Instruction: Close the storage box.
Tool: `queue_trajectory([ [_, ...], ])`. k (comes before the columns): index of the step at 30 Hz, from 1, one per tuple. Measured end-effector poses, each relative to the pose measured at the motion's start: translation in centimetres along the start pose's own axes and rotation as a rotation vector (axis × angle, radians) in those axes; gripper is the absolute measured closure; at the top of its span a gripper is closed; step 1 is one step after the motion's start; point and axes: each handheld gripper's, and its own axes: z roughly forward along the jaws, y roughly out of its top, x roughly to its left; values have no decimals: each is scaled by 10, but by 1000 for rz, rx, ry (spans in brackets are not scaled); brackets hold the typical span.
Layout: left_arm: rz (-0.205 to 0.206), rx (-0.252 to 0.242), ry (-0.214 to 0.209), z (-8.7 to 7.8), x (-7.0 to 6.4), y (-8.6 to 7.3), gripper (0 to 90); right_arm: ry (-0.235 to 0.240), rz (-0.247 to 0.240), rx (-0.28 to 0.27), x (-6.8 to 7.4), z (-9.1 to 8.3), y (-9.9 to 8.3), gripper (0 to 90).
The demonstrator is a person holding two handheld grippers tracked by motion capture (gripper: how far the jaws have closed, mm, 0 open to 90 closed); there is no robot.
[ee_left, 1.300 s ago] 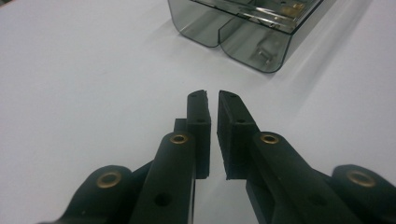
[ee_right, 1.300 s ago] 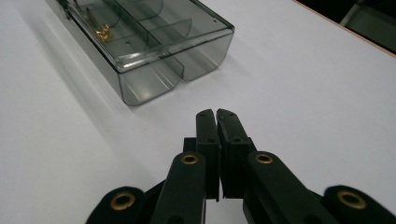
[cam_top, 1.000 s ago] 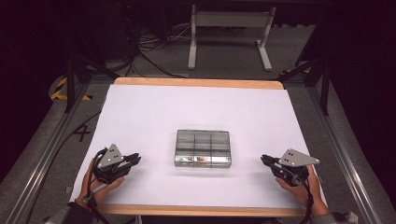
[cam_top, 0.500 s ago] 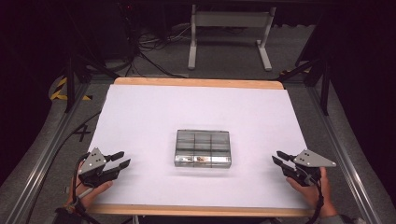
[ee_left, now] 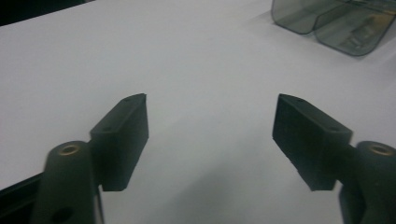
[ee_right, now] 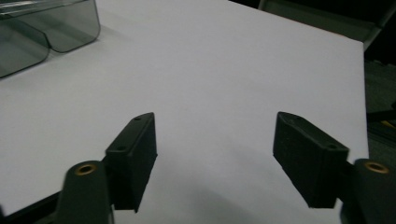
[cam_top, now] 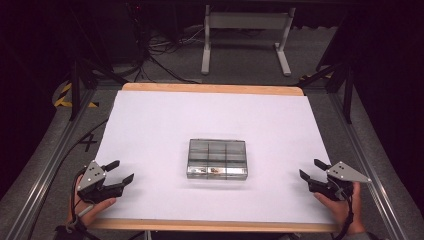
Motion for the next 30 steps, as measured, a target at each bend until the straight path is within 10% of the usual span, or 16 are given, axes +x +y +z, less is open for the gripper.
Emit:
queue_trajectory([
  [12,-101,-101,-5,-9,9,-8,110,-88,44,-25,-1,-2,-7,119],
  [30,-82,-94,-14,-9,8,-8,110,-106,12,25,3,3,-5,123],
])
